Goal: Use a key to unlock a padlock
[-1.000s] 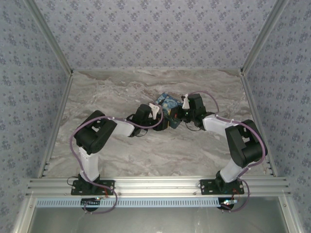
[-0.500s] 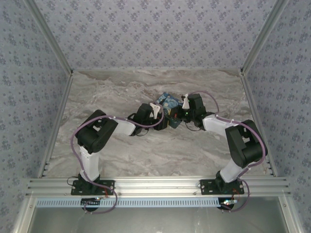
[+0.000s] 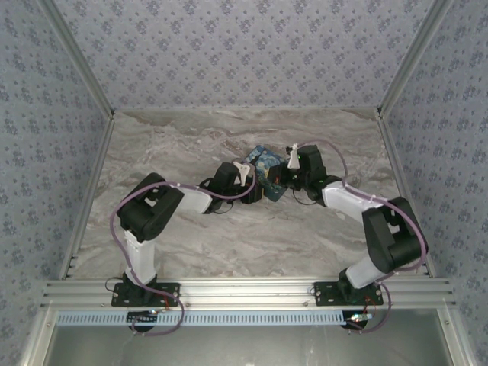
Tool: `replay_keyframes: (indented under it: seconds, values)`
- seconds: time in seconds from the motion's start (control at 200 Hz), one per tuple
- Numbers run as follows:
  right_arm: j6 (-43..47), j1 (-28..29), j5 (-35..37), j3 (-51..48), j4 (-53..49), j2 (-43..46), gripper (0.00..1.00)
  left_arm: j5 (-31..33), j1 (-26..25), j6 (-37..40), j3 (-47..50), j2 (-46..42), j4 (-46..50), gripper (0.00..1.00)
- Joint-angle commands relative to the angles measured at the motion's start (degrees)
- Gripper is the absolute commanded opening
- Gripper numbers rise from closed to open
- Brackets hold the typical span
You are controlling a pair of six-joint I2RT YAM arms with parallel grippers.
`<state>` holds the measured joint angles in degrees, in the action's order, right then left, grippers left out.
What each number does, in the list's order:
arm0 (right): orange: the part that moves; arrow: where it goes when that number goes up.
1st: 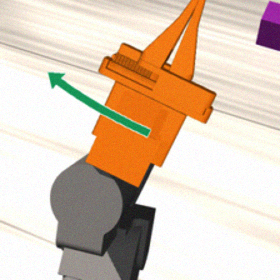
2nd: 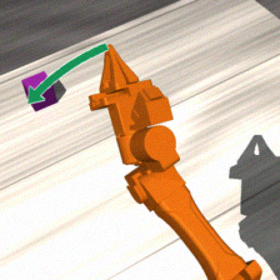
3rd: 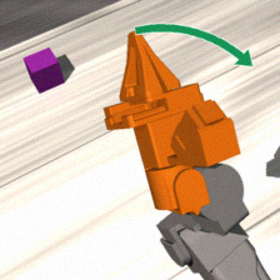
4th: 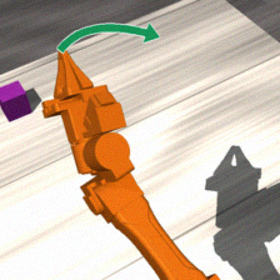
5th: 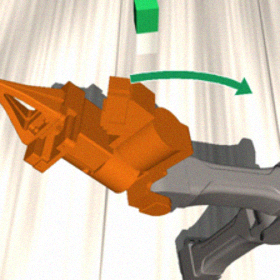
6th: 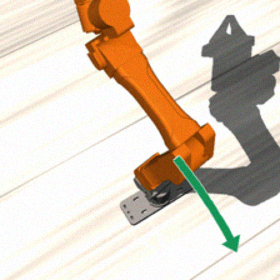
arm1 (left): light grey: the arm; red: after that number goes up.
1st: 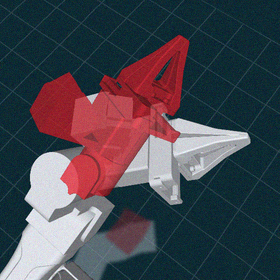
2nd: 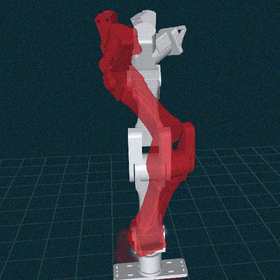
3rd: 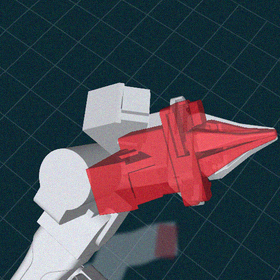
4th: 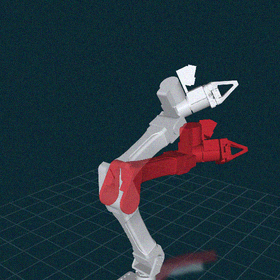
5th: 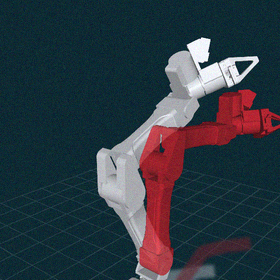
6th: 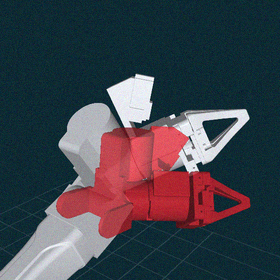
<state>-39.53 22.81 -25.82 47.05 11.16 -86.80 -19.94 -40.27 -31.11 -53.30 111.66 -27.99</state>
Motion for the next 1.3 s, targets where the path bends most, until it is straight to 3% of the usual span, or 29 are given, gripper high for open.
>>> replay_keyframes:
  seconds: [0.0,0.145,0.36,0.595,0.924,1.294]
  values:
    - [5.8,0.2,3.1,-0.4,-3.1,5.6,0.0,-0.8,-0.1,-4.0,0.3,-3.8,-0.9,0.35]
    - [6.9,-0.7,3.8,-2.4,-4.4,8.3,0.0,-1.0,-0.1,-5.3,0.2,-3.9,-0.8,0.34]
    - [5.8,-0.4,2.6,-2.4,-4.1,4.9,0.0,0.9,0.2,-5.0,-1.4,-1.6,2.5,0.38]
    - [6.2,-0.5,3.8,-0.2,-5.0,1.4,0.0,4.3,0.3,-2.4,-2.1,-1.4,6.2,0.46]
    - [4.5,-0.6,4.5,1.0,-6.9,-2.9,0.0,3.7,0.2,0.8,-2.5,0.0,4.0,0.55]
    - [2.0,0.9,5.5,0.0,-8.1,-4.7,0.0,5.2,-1.1,4.8,-5.6,1.7,7.0,0.57]
